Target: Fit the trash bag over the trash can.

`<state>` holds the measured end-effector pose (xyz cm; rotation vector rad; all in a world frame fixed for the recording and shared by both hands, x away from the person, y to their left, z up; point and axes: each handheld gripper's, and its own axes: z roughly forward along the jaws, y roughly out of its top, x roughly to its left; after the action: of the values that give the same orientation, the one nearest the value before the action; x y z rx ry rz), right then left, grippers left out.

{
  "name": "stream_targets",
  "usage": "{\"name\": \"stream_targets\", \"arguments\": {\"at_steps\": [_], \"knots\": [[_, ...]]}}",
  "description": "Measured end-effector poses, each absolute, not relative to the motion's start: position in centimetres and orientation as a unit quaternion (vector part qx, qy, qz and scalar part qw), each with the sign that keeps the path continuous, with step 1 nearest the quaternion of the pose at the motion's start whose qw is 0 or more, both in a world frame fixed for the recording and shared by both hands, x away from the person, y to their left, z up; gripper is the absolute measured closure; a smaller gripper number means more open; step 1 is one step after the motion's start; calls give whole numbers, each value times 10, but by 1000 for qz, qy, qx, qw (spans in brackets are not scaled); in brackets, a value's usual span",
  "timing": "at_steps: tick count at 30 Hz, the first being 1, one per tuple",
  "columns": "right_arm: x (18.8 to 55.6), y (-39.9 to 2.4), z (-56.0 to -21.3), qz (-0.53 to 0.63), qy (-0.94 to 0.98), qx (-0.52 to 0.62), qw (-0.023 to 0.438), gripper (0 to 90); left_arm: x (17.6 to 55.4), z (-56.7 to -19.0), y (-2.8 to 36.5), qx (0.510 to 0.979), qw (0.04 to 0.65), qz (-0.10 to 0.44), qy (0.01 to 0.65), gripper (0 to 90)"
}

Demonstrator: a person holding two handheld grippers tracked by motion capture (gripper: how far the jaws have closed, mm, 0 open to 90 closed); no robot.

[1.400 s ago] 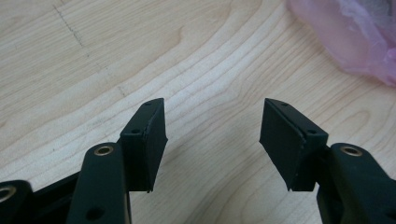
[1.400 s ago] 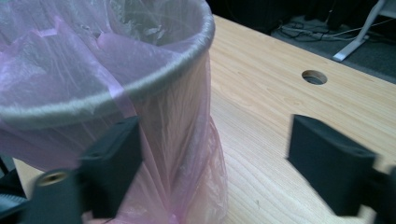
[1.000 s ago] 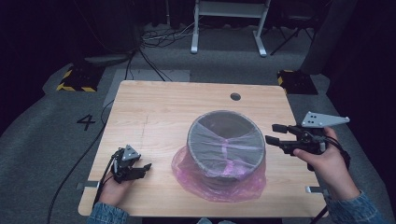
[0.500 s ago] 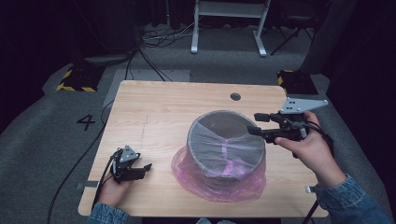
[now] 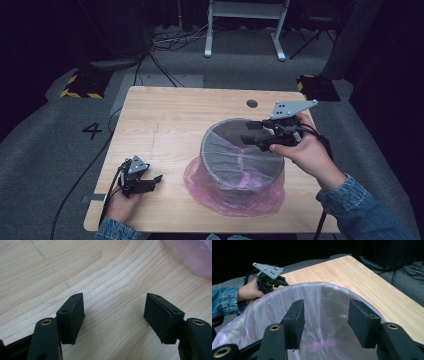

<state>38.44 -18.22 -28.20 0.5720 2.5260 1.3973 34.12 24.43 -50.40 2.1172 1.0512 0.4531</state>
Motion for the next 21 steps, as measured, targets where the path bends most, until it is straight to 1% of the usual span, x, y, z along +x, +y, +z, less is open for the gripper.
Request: {"name": "stream_targets", "arguments": {"at_steps": [4,12,16,19,21], "knots": [[388,-167,-285,466,863,177,85,472,341,-504,244,820,359,176,409,324],[390,-149,-288,444,880,151,79,485,342,-504,244,821,358,177,408,323],[390,-138,-293,423,896,123,61,485,342,-504,244,821,358,177,408,322],[388,-129,-298,411,904,104,53,469,342,-504,244,821,358,177,408,322],[387,-123,-303,402,909,98,54,438,342,-504,244,821,358,177,408,323]]}}
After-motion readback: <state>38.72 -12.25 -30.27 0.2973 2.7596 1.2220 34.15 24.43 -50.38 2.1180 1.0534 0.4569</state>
